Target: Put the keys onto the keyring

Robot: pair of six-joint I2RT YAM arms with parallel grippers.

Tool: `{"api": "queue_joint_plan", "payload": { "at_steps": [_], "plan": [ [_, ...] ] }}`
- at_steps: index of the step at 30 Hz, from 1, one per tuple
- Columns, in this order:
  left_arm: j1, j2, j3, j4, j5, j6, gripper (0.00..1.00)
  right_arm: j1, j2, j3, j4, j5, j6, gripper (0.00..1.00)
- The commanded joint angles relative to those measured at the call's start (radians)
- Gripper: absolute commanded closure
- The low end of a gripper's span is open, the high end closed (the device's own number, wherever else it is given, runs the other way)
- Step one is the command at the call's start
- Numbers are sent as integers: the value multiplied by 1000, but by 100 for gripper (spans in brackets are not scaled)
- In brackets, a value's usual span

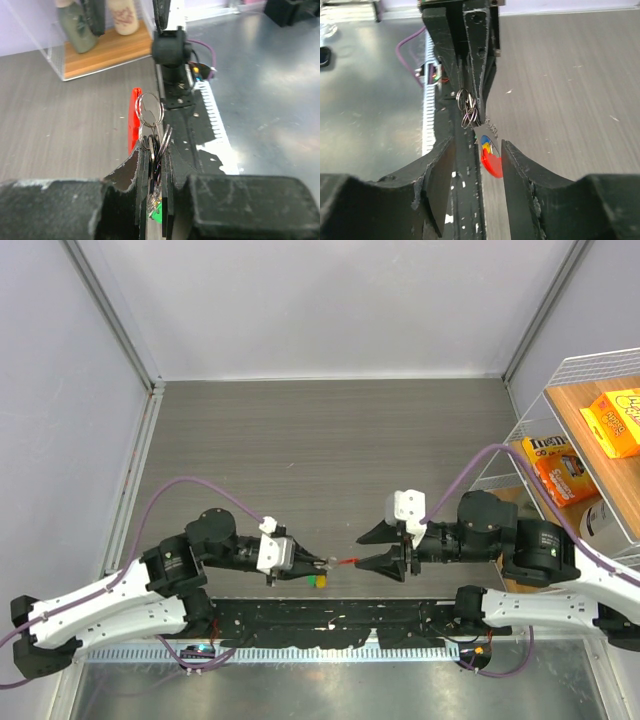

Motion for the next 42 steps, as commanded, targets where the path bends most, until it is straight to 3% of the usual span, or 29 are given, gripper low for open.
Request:
{"api": "queue_joint_plan", "payload": {
  "at_steps": [1,9,17,42],
  "plan": [
    [-50,32,89,-105,124,54,100,5,34,84,-62,-186,9,52],
    [-125,68,135,-170,84,78,100,3,92,131,-36,-249,248,55],
    [-148,43,145,-188,41,86,100,5,150,143,-97,-246,360,59],
    [-160,23,149,-192,-6,92,100,5,261,176,-112,-275,424,65]
  ]
}}
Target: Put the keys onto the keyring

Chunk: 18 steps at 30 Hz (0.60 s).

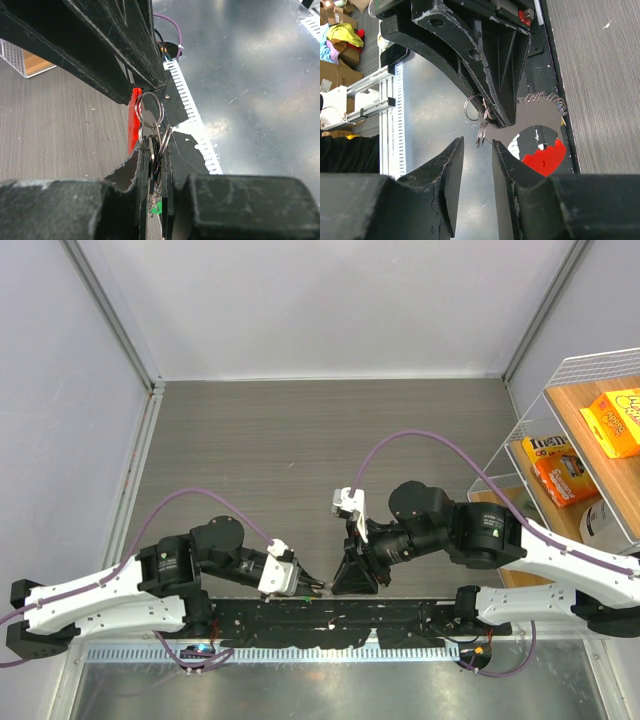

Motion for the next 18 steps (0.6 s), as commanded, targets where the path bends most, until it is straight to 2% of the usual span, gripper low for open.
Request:
{"api": "queue_joint_plan", "payload": {
  "at_steps": [1,18],
  "plan": [
    [-5,-9,41,43,-9,6,100,5,4,49,22,-21,15,65],
    [-5,-6,34,58,-23,6,100,5,33,57,22,-28,-2,69]
  ]
}}
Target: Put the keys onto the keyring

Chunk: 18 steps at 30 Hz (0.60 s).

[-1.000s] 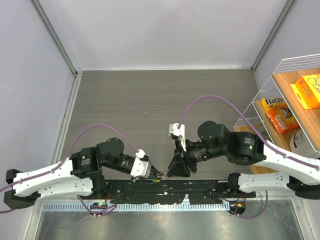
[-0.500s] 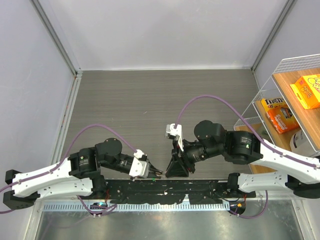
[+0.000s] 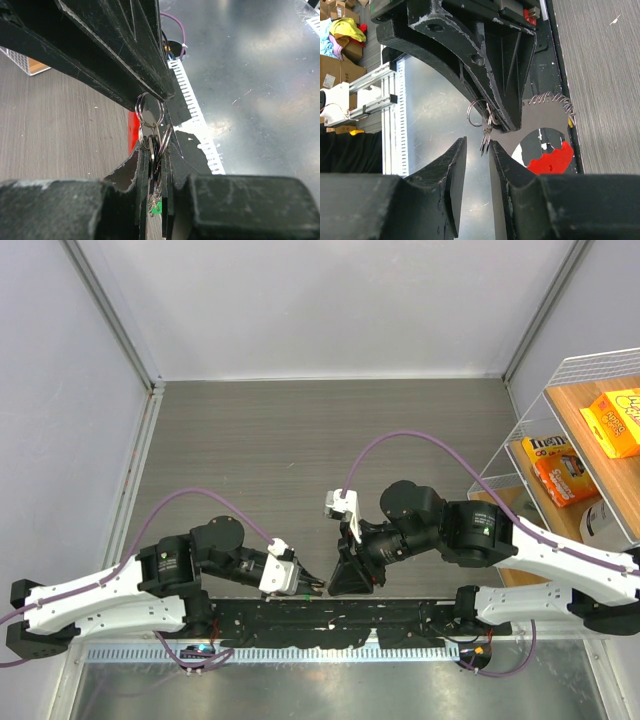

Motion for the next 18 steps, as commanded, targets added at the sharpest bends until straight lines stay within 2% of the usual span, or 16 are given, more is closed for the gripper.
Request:
{"api": "queue_joint_plan", "payload": {
  "at_steps": [1,13,18],
  "plan": [
    [-5,-6,34,60,-5,6,100,5,1,49,20,-9,-5,69],
    [-5,-15,22,77,-2,0,100,5,26,61,9,0,-17,72],
    [-5,-32,14,85,3,-2,100,5,32,73,-9,27,-28,77]
  ]
}}
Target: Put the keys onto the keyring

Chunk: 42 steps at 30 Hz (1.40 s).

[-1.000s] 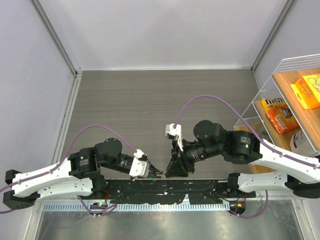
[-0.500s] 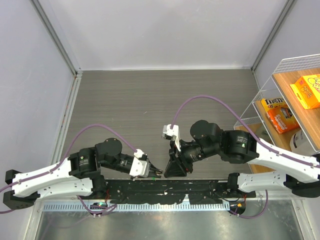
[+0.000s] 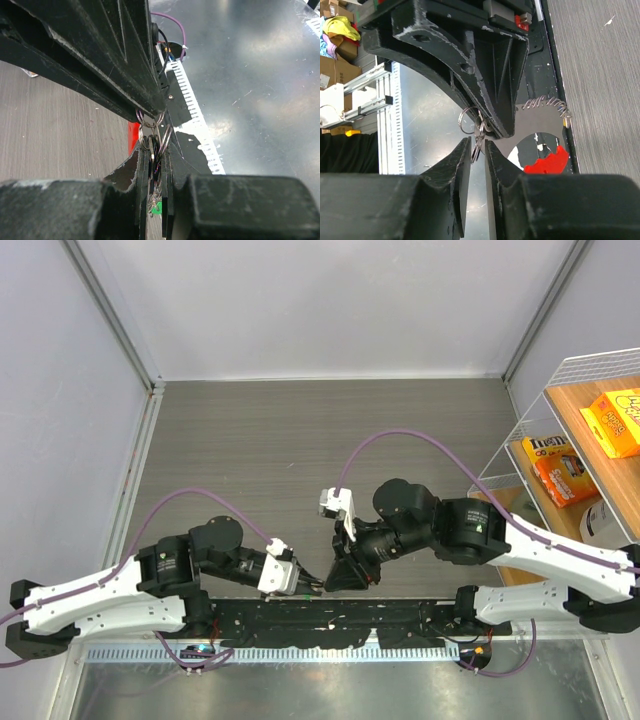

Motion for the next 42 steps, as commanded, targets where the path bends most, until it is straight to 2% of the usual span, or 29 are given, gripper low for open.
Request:
{"api": "queue_joint_plan", "payload": {
  "at_steps": [1,3,4,6,12,26,29,35,42],
  "plan": [
    [-5,-32,11,83,3,-2,100,4,2,52,-4,21,-18,78],
    [-6,-34,10,83,-2,-2,100,4,1,57,-13,39,-26,83],
    [-5,-34,11,83,-2,-2,100,4,-1,55,-16,47,-24,91],
    [-5,-38,7,86,-5,-2,100,4,-7,50,-21,59,-33,95],
    [-5,-46,-2,104,-23,-12,100,4,-71,6,31,105,-53,94],
    [-6,-70,-90,305,-157,-95,100,6,-341,-290,516,381,-9,94],
    [-6,-64,-90,315,-169,-95,100,6,-357,-319,576,398,-6,94],
    [-6,-28,-78,316,-181,-103,100,6,-354,-295,583,452,-33,94],
    [-9,-8,-110,412,-227,-144,100,7,-389,-373,737,501,-35,94]
  ]
}}
